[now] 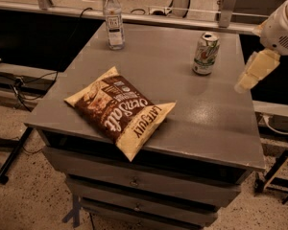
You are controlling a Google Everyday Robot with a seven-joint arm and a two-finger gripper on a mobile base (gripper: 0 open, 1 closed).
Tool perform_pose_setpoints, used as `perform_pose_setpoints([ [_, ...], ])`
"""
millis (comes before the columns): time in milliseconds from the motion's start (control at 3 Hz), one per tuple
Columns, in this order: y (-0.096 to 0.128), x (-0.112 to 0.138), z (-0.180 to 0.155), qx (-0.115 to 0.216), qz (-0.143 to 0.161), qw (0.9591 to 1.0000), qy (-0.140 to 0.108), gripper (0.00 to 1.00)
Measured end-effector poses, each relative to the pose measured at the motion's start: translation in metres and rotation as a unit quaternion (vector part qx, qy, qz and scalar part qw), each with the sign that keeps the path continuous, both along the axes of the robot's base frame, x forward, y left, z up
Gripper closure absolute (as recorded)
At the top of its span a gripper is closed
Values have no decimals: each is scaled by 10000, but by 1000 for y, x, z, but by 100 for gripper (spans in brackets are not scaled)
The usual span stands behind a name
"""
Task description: Knock 7up can over
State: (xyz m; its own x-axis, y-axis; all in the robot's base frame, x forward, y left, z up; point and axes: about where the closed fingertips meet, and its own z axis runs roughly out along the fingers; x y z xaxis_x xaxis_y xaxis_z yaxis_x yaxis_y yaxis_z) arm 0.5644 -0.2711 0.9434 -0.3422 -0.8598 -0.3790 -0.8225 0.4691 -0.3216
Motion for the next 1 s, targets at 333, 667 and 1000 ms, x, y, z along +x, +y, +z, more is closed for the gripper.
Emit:
perform_pose_setpoints([
  [333, -6, 45, -12, 534, -296, 9978, -251, 0],
  [667, 6, 76, -32, 1188, -447, 9914, -330, 0],
  [1000, 22, 97, -52, 1878, -587, 9799, -320, 0],
])
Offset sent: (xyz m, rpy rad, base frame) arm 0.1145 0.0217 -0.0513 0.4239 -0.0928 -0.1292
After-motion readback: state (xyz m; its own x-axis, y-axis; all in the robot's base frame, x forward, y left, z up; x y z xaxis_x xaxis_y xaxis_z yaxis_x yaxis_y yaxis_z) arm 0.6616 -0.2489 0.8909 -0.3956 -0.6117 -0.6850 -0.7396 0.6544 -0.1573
